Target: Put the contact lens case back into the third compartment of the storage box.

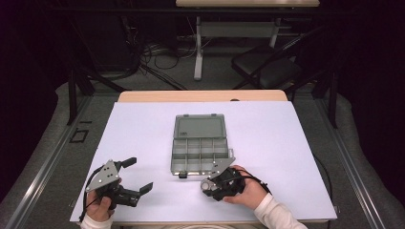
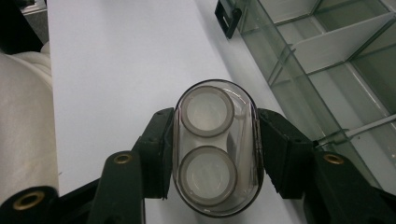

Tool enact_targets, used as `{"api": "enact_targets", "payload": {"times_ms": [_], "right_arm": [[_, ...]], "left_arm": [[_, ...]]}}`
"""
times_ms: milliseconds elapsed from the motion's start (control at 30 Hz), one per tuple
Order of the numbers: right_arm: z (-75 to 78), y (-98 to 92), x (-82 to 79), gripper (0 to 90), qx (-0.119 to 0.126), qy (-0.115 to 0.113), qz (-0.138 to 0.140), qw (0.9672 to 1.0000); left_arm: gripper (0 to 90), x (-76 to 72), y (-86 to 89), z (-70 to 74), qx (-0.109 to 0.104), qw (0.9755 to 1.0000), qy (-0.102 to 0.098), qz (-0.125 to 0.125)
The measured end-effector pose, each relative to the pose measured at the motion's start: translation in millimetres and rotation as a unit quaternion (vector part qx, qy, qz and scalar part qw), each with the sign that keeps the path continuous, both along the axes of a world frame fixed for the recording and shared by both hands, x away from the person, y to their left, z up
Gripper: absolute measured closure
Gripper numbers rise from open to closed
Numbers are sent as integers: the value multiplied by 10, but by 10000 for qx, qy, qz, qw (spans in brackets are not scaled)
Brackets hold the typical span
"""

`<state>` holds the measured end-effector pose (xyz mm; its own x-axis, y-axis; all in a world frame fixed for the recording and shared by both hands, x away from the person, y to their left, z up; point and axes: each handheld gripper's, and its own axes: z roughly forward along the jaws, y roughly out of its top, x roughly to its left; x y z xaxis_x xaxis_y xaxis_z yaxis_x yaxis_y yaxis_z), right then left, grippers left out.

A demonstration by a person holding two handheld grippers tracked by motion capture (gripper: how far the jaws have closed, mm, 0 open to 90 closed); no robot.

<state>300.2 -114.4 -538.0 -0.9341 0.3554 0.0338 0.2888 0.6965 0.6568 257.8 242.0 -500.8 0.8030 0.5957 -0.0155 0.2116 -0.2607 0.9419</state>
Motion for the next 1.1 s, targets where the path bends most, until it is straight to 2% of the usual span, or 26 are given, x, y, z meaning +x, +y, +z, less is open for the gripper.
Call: {"api": "enact_targets", "payload": {"times_ms": [567,1100], "right_arm": [[99,-57,6,487,322,-174,-156,9992],[209,-130,8,487,653,-304,-428,9965]], "left_arm": [[2,5,-2,-3,1,10000,15,-8],[2,9,1,-4,7,10000,27,13]]}}
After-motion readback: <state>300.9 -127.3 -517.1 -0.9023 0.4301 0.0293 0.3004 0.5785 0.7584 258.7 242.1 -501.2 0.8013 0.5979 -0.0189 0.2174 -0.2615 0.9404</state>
